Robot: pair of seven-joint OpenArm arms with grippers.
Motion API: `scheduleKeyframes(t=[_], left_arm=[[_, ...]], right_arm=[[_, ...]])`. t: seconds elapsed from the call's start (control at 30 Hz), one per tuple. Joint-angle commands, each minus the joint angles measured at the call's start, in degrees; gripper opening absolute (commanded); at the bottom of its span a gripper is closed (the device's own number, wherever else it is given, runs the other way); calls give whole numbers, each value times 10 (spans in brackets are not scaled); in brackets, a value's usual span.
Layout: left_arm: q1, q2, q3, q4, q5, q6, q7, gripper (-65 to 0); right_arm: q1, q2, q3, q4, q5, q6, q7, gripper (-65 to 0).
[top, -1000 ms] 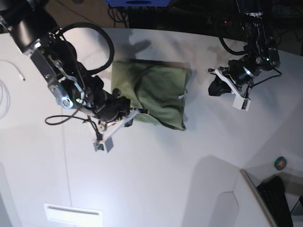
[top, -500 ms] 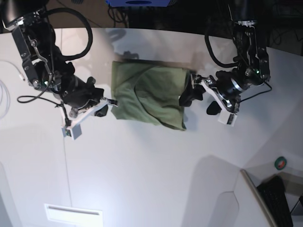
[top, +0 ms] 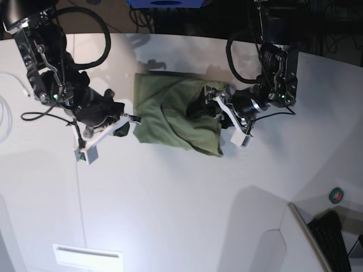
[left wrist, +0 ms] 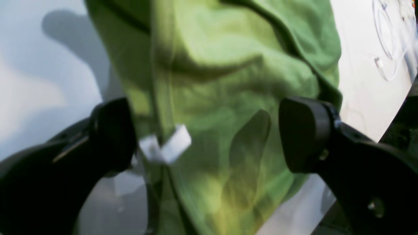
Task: Layout the t-shirt on the table in an organized manner, then fold the t-shirt properly
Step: 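Tuck and flatten the bundle's edge with the left gripper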
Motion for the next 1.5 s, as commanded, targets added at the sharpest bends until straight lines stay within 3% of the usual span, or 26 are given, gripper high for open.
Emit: scheduleKeyframes(t=[0.0, 0.13, 0.23, 0.27, 0.37, 0.43, 0.5, 0.63, 0.77, 0.9, 1.07, 1.17, 1.37, 1.47], left_arm=[[0, -2, 0, -2, 5, 1, 8, -102], [-4, -4, 5, -10, 6, 41, 9, -367], [-9, -7, 43, -11, 6, 63, 10, -606], [-9, -15, 53, -9, 6, 69, 10, -650], [-27, -36, 89, -8, 6, 76, 17, -650], [-54, -61, 137, -10, 6, 76, 58, -650], [-87, -90, 208, -4, 6, 75, 85, -650], [-173, -138, 376, -1, 6, 75, 85, -650], [-273, -145, 534, -1, 6, 75, 85, -650], [-359, -125, 678, -3, 6, 75, 80, -650], [-418, -86, 809, -8, 7, 75, 2, -650], [-420, -59, 842, -23, 48, 75, -32, -650], [-384, -2, 846, -96, 246, 73, -72, -650], [-380, 15, 845, -118, 268, 73, -101, -650]], right_arm=[[7, 5, 4, 10, 0, 6, 9, -650], [-1, 12, 15, 10, 0, 7, 10, -650], [-17, 14, 51, 10, 0, 7, 10, -650], [-23, 16, 66, 11, 0, 7, 10, -650], [-42, 20, 107, 11, 0, 8, 10, -650], [-59, 20, 144, 11, 0, 11, 10, -650], [-75, 20, 181, 11, 0, 39, 10, -650], [-101, 18, 238, 10, 0, 98, 9, -650], [-120, 18, 265, -16, 0, 111, 7, -650], [-145, 18, 266, -35, 0, 111, 9, -650], [-168, 14, 266, -35, 0, 111, 9, -650], [-178, 14, 266, -35, 0, 111, 10, -650], [-193, 10, 261, -36, 0, 111, 10, -650], [-198, -4, 261, -41, 0, 112, 10, -650]])
